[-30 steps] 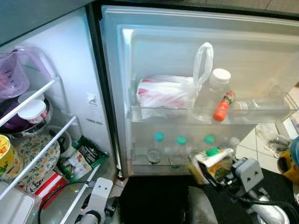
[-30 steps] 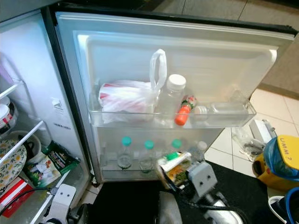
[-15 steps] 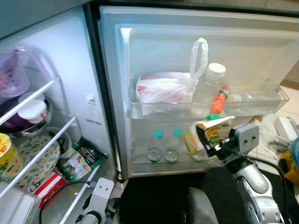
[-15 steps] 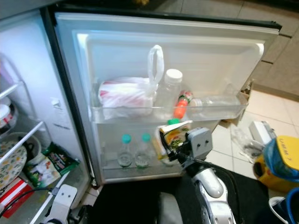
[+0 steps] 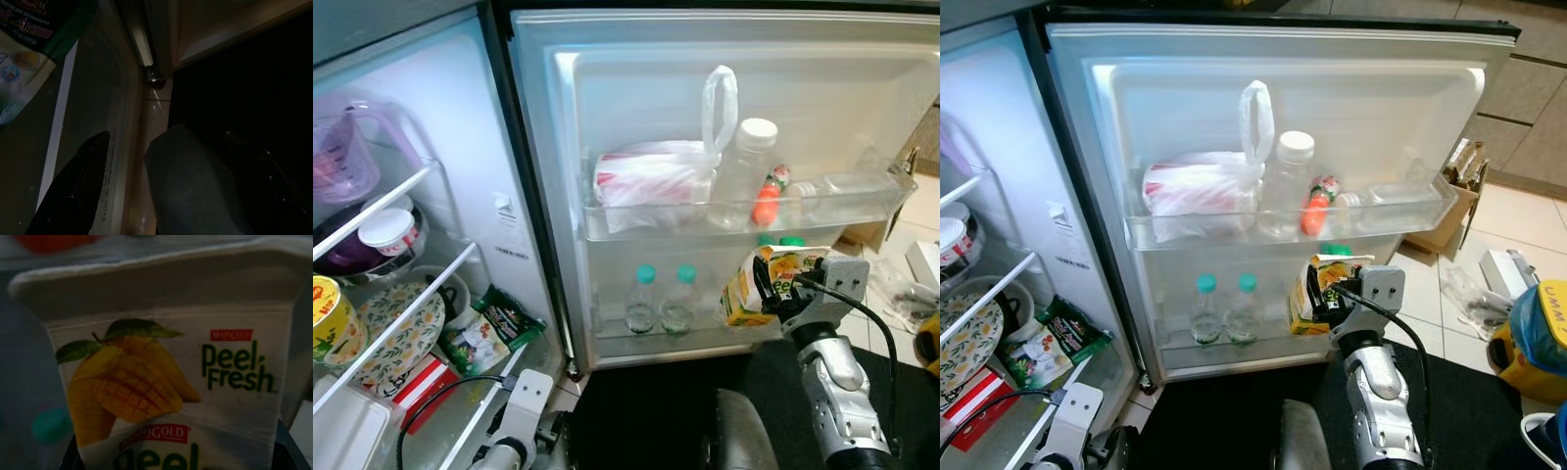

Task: Restocking fridge

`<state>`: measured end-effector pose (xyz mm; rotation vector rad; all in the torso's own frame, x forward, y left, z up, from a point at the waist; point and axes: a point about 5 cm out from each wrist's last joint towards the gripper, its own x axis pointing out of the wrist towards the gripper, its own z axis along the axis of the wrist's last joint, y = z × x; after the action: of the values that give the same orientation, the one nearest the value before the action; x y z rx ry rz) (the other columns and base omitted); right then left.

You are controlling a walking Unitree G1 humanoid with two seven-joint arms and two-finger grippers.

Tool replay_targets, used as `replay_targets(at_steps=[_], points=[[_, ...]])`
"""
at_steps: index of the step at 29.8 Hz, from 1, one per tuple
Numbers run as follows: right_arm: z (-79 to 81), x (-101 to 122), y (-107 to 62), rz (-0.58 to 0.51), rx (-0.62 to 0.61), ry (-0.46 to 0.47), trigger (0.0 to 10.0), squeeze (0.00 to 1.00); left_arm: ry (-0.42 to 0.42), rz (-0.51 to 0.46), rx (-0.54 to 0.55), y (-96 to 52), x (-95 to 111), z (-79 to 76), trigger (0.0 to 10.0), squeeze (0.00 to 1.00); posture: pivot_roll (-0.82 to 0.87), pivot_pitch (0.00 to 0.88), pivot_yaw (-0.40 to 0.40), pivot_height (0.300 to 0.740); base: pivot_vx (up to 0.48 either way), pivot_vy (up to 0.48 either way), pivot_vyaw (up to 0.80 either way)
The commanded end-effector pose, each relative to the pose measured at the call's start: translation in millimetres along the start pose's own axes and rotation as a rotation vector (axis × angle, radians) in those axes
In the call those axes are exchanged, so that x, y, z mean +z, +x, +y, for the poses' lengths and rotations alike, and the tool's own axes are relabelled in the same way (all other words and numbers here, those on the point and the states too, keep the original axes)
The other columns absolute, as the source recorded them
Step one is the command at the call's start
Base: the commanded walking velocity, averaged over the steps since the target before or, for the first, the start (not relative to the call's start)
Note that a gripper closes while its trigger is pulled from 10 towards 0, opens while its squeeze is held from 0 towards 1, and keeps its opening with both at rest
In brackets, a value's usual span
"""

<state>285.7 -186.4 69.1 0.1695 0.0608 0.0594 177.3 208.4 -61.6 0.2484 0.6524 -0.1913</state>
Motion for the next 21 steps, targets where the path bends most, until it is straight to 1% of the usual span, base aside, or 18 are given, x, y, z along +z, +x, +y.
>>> replay_targets(at_steps=[1, 2, 4, 5, 6, 7, 8, 9, 10, 12, 13, 14, 15, 16, 17, 19, 20, 21], points=[[2.4, 5, 3.9, -0.050, 0.011, 0.041, 10.0, 0.00, 0.028, 0.027, -0.010, -2.5, -5, 2.3, 10.0, 0.00, 0.00, 0.012, -0.040, 0.510, 0.000, 0.000, 0.00], [7.5, 2, 5.4, -0.042, 0.036, 0.059, 10.0, 0.00, 0.030, 0.028, -0.011, -2.8, -6, 2.3, 10.0, 0.00, 0.00, 0.012, -0.040, 0.510, 0.000, 0.000, 0.00], [7.5, 2, 5.4, -0.042, 0.036, 0.059, 10.0, 0.00, 0.030, 0.028, -0.011, -2.8, -6, 2.3, 10.0, 0.00, 0.00, 0.012, -0.040, 0.510, 0.000, 0.000, 0.00], [10.9, 0, 6.7, -0.037, 0.053, 0.067, 10.0, 0.00, 0.031, 0.029, -0.012, -3.0, -6, 2.4, 10.0, 0.00, 0.00, 0.012, -0.040, 0.510, 0.000, 0.000, 0.00], [19.7, -5, 7.8, -0.015, 0.105, 0.077, 10.0, 0.00, 0.031, 0.029, -0.011, -3.1, -6, 2.8, 10.0, 0.00, 0.01, 0.013, -0.042, 0.510, 0.000, 0.000, 0.00], [19.7, -5, 7.8, -0.015, 0.105, 0.077, 10.0, 0.00, 0.031, 0.029, -0.011, -3.1, -6, 2.8, 10.0, 0.00, 0.01, 0.013, -0.042, 0.510, 0.000, 0.000, 0.00], [25.6, -8, 8.3, 0.000, 0.140, 0.082, 10.0, 0.00, 0.031, 0.029, -0.010, -3.0, -6, 3.0, 10.0, 0.00, 0.01, 0.013, -0.043, 0.510, 0.000, 0.000, 0.00], [25.6, -8, 8.3, 0.000, 0.140, 0.082, 10.0, 0.00, 0.031, 0.029, -0.010, -3.0, -6, 3.0, 10.0, 0.00, 0.01, 0.013, -0.043, 0.510, 0.000, 0.000, 0.00], [38.4, -11, 8.9, 0.015, 0.208, 0.082, 10.0, 0.00, 0.030, 0.029, -0.009, -3.0, -6, 3.0, 10.0, 0.00, 0.00, 0.014, -0.046, 0.510, 0.000, 0.000, 0.00], [59.0, -14, 8.6, 0.029, 0.310, 0.087, 10.0, 0.00, 0.028, 0.031, -0.010, -3.3, -7, 2.0, 10.0, 0.00, 0.00, 0.017, -0.051, 0.510, 0.000, 0.000, 0.00], [65.3, -15, 8.2, 0.031, 0.340, 0.090, 10.0, 0.00, 0.027, 0.032, -0.011, -3.4, -7, 1.4, 10.0, 0.00, 0.00, 0.017, -0.051, 0.510, 0.000, 0.000, 0.00], [65.3, -15, 8.2, 0.031, 0.340, 0.090, 10.0, 0.00, 0.027, 0.032, -0.011, -3.4, -7, 1.4, 10.0, 0.00, 0.00, 0.017, -0.051, 0.510, 0.000, 0.000, 0.00], [70.3, -16, 7.0, 0.037, 0.368, 0.089, 10.0, 0.00, 0.026, 0.033, -0.012, -3.5, -8, 0.6, 10.0, 0.00, 0.00, 0.018, -0.053, 0.510, 0.000, 0.000, 0.00], [70.3, -16, 7.0, 0.037, 0.368, 0.089, 10.0, 0.00, 0.026, 0.033, -0.012, -3.5, -8, 0.6, 10.0, 0.00, 0.00, 0.018, -0.053, 0.510, 0.000, 0.000, 0.00], [74.1, -18, 5.8, 0.044, 0.389, 0.082, 10.0, 0.00, 0.025, 0.034, -0.014, -3.6, -8, -0.3, 10.0, 0.00, 0.00, 0.019, -0.054, 0.510, 0.000, 0.000, 0.00], [75.0, -26, 2.8, 0.063, 0.411, 0.043, 10.0, 0.00, 0.023, 0.034, -0.016, -3.6, -9, -1.7, 10.0, 0.00, 0.00, 0.019, -0.055, 0.510, 0.000, 0.000, 0.00], [75.0, -26, 2.8, 0.063, 0.411, 0.043, 10.0, 0.00, 0.023, 0.034, -0.016, -3.6, -9, -1.7, 10.0, 0.00, 0.00, 0.019, -0.055, 0.510, 0.000, 0.000, 0.00], [73.0, -30, 2.1, 0.073, 0.418, 0.016, 10.0, 0.00, 0.022, 0.034, -0.017, -3.6, -9, -2.0, 10.0, 0.00, 0.01, 0.019, -0.055, 0.510, 0.000, 0.000, 0.00]])
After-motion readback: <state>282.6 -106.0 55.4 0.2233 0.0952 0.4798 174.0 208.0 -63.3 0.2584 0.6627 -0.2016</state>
